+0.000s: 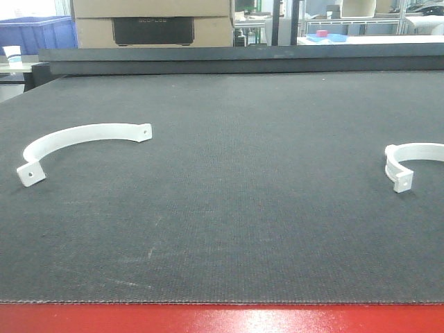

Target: Grab PVC pipe and place in blue bin

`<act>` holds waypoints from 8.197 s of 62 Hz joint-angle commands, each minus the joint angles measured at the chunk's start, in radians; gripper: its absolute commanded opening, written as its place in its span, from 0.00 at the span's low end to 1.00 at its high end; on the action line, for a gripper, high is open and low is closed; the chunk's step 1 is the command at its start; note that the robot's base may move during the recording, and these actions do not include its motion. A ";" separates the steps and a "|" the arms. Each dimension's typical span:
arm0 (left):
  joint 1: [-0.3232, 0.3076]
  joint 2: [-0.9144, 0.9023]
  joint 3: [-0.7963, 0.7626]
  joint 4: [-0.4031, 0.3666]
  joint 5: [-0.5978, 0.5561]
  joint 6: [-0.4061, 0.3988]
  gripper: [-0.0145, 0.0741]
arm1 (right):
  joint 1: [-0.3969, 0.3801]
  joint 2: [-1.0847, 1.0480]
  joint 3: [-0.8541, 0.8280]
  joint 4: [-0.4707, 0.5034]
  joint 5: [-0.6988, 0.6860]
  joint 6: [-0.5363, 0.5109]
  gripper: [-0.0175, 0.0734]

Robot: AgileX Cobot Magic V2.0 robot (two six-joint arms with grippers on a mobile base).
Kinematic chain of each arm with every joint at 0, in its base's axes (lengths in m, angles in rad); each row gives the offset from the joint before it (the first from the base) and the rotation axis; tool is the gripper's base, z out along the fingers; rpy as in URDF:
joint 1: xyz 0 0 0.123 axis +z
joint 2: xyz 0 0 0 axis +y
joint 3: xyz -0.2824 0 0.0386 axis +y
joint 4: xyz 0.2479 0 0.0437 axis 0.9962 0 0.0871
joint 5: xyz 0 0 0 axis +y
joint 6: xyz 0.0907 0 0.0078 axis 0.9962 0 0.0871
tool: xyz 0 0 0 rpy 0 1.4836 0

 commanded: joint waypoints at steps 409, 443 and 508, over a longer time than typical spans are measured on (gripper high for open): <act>-0.017 1.138 -0.788 -0.075 0.479 -0.074 0.04 | 0.228 1.189 -0.735 -0.089 0.614 0.209 0.01; -0.074 0.873 -0.354 -0.075 0.060 -0.074 0.04 | 0.228 0.965 -0.473 -0.122 0.282 0.209 0.01; -0.074 0.428 0.110 -0.073 -0.403 -0.074 0.04 | 0.228 0.631 -0.026 -0.047 -0.383 0.211 0.01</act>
